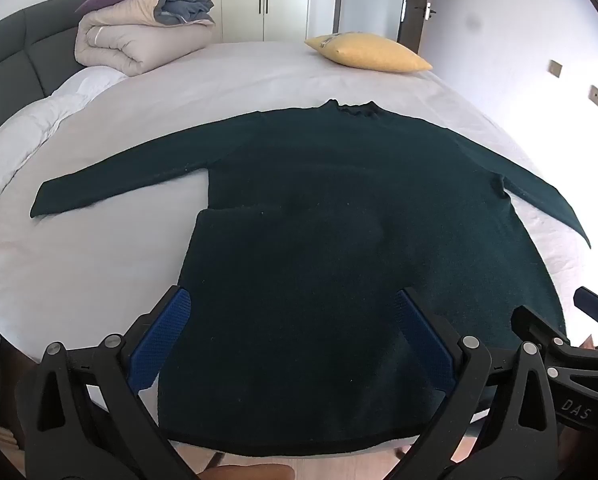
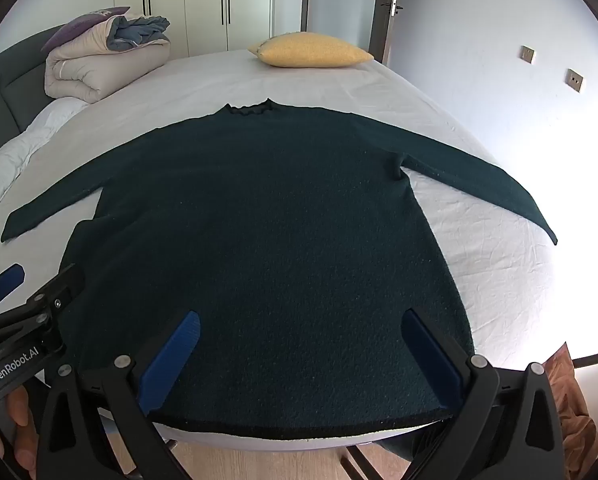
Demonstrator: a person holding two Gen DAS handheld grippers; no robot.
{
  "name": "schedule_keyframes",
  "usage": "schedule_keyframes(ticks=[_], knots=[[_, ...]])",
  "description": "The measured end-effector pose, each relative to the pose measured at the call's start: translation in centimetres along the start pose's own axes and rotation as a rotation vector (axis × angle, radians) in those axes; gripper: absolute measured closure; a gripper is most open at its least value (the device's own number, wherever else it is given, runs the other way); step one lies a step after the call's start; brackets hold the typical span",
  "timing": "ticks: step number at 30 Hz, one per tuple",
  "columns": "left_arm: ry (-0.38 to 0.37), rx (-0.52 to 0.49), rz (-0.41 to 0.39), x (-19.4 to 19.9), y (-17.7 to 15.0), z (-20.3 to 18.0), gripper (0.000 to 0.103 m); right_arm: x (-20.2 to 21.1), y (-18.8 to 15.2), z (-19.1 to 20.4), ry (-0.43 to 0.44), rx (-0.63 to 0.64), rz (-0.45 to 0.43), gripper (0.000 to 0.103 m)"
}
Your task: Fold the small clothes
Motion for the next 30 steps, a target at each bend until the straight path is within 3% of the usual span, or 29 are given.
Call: schedule_keyframes(ticks=[30], knots=[[-0.001, -0.005, 0.006, -0.35, -0.58, -0.15, 0.000, -0.01, -0.23, -0.10, 0.001, -0.003, 0.000, 0.000]])
Point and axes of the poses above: each gripper's, at about its wrist camera, not at the fingertips, and x roughly against the way its jaws point, z to its left, y to its top, the point moved 6 cm from there along -x, roughly the way its jaws point, and after that the axes turned 9 degrees about -x, right-handed, at the moved point
